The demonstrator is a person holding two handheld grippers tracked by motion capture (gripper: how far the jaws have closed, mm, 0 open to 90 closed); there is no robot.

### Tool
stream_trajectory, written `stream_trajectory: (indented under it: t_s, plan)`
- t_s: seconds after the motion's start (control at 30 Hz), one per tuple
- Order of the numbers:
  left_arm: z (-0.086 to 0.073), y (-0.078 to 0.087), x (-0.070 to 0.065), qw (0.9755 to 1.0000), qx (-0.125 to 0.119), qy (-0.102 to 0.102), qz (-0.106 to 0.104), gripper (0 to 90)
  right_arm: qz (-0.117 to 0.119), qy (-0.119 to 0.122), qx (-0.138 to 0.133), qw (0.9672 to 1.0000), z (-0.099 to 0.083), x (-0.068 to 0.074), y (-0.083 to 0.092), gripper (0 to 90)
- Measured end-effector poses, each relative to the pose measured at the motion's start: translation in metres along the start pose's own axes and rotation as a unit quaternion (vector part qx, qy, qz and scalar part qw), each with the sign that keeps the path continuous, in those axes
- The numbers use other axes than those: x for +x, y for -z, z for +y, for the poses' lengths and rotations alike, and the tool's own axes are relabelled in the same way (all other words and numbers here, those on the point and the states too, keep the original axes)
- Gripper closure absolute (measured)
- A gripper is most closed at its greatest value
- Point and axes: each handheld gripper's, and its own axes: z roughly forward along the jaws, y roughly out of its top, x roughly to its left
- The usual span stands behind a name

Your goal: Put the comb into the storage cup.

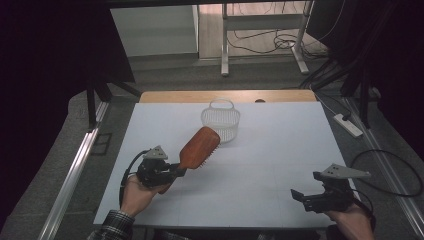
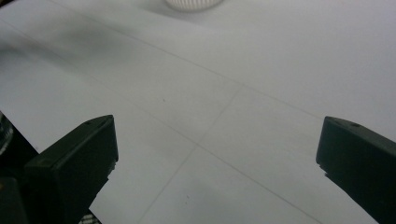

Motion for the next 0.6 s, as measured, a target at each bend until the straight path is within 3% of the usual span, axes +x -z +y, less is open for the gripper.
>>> stream_trajectory:
  t_s: [0.1,0.3,0.6]
  plan:
    - [0.001,0.000,0.000,0.9999,-0.001,0.002,-0.011,71.1,0.010,-0.005,-0.007,0.9999,0.004,0.001,0.000,0.0]
    - [0.005,-0.003,-0.003,0.9998,-0.003,0.000,-0.020,71.1,0.010,0.014,-0.022,0.9996,0.011,0.004,-0.002,0.0]
    - [0.010,-0.005,-0.007,0.9995,-0.011,-0.003,-0.029,71.1,0.036,0.007,-0.028,0.9989,0.026,0.008,-0.010,0.0]
